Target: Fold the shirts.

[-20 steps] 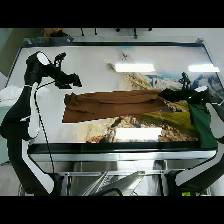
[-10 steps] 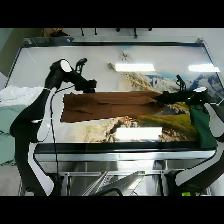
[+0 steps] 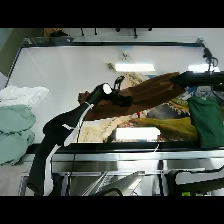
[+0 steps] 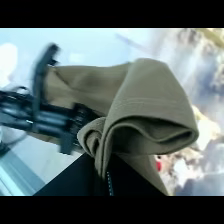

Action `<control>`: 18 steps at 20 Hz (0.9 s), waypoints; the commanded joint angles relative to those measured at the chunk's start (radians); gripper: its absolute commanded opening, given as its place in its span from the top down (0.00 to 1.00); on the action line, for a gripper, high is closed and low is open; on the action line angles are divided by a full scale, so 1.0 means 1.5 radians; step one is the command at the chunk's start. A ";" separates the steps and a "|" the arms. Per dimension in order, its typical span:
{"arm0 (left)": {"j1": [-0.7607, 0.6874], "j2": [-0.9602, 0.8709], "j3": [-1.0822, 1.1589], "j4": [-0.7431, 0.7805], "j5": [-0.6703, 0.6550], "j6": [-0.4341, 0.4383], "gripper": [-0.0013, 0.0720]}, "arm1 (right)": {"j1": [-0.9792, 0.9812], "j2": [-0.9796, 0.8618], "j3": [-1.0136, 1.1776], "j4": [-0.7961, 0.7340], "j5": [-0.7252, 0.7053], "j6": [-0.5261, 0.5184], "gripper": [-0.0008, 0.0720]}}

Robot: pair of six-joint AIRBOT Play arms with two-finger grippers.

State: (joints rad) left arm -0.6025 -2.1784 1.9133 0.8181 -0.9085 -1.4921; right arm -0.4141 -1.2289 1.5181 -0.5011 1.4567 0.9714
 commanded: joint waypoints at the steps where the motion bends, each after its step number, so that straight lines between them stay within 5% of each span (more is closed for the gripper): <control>1: -0.054 -0.029 0.001 -0.080 0.118 -0.001 0.96 | -0.008 0.061 0.026 0.010 0.043 0.034 0.97; 5: -0.036 -0.003 0.006 -0.182 0.072 0.042 0.96 | -0.006 0.064 0.025 0.010 0.072 0.038 0.97; 9: 0.066 0.082 0.116 -0.203 -0.219 0.107 0.96 | 0.019 0.050 0.025 0.011 0.072 0.065 0.97; 12: 0.193 0.224 0.119 -0.298 -0.343 0.151 0.96 | 0.105 0.040 0.023 0.051 0.043 0.071 0.97; 18: 0.452 0.466 0.003 -0.383 -0.390 0.188 0.96 | 0.427 -0.043 0.023 0.068 -0.256 0.033 0.96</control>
State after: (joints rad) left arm -0.0872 -1.6226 1.9728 0.2974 -1.4158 -1.2411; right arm 0.0189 -1.2308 1.5536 -0.4095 1.3025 1.0607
